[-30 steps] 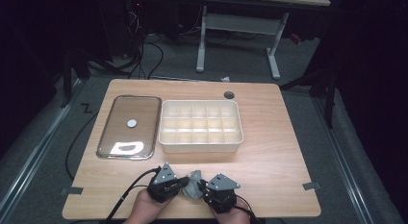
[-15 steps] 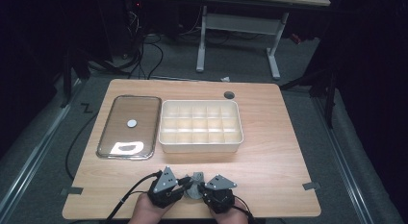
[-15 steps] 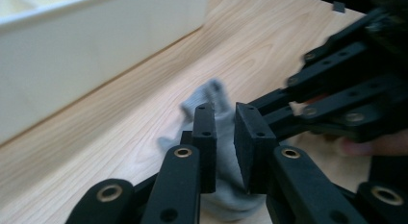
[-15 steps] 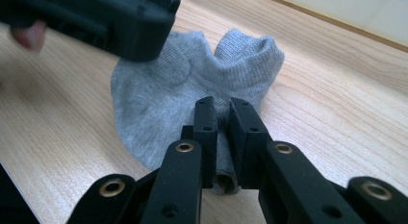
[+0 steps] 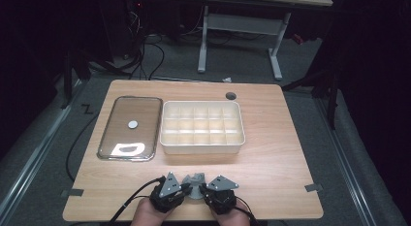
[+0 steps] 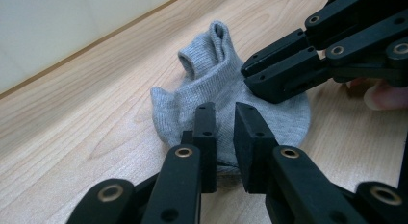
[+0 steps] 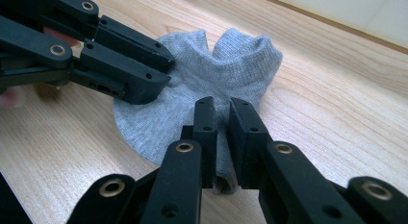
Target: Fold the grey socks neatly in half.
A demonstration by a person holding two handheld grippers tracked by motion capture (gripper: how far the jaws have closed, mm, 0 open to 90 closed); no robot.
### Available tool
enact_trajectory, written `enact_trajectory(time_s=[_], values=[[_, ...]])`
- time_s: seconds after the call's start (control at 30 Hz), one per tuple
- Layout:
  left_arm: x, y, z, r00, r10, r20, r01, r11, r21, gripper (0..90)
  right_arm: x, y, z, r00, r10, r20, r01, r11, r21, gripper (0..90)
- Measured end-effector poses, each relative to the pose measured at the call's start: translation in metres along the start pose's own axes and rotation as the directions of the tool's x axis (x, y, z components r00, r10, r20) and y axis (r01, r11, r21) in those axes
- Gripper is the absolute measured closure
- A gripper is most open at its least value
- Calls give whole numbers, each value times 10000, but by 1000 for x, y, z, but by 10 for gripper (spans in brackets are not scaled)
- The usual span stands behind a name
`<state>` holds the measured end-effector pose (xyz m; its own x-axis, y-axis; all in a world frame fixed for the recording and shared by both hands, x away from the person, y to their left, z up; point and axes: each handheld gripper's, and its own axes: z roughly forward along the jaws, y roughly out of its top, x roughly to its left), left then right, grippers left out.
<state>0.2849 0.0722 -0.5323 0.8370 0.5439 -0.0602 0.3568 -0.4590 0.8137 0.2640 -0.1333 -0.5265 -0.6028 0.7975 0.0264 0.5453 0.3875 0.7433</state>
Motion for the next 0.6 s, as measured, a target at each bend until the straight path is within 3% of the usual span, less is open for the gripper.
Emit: enact_trajectory(time_s=[0.1,0.17,0.37,0.6], values=[[2,0,0,9999,-145,65,145,9999,4,795,1,3,-4,9999,57,138,-57,10000,13,728],[3,0,0,9997,-204,154,203,9998,34,794,2,4,-11,9991,360,216,-353,9988,-325,674],[3,0,1,9996,-204,207,203,9998,33,790,-4,2,-8,9950,994,71,-994,9950,-83,583],[4,0,1,9994,-227,280,225,9997,48,776,-10,1,-2,9877,1541,-281,-1535,9879,210,555]])
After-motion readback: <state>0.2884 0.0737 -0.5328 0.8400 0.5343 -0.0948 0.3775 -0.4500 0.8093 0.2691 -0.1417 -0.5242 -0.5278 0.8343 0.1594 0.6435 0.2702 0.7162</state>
